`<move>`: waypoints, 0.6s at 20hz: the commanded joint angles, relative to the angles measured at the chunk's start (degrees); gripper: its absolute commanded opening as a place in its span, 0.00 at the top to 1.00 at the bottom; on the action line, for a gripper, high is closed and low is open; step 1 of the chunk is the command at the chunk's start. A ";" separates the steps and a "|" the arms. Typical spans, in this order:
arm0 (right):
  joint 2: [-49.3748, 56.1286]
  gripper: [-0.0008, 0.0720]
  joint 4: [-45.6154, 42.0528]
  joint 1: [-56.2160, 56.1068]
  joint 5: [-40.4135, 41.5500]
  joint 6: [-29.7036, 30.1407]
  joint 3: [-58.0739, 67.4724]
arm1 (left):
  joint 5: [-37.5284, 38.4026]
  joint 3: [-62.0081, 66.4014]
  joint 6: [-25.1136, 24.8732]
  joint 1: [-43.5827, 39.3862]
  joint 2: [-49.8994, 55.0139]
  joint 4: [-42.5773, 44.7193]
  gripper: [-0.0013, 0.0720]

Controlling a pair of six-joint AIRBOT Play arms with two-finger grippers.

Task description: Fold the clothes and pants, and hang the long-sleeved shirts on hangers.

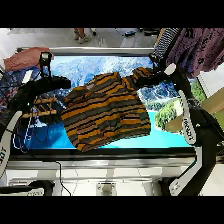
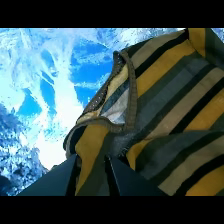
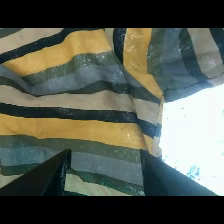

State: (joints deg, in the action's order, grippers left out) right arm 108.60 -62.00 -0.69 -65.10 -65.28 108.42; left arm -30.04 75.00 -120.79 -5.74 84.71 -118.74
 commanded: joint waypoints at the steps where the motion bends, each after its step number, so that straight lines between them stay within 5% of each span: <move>1: 1.22 0.28 -0.31 0.04 -1.03 -0.02 -0.04 | 1.81 0.00 0.00 -0.17 2.38 0.04 0.51; 5: 2.54 0.28 -0.26 0.04 -1.60 0.02 -0.46 | -3.02 0.02 0.00 -0.31 8.50 0.04 0.29; 11: 2.54 0.28 -0.15 0.02 -1.53 0.02 -0.48 | -3.58 0.02 -0.09 -2.05 13.57 0.00 0.31; 12: 2.54 0.28 -0.15 0.02 -1.60 0.02 -0.48 | -3.58 0.02 -0.09 -2.89 13.66 0.02 0.49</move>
State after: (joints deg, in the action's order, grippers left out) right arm 111.04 -62.22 -0.69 -66.59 -65.30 107.96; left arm -33.10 75.00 -120.77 -7.27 96.71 -118.74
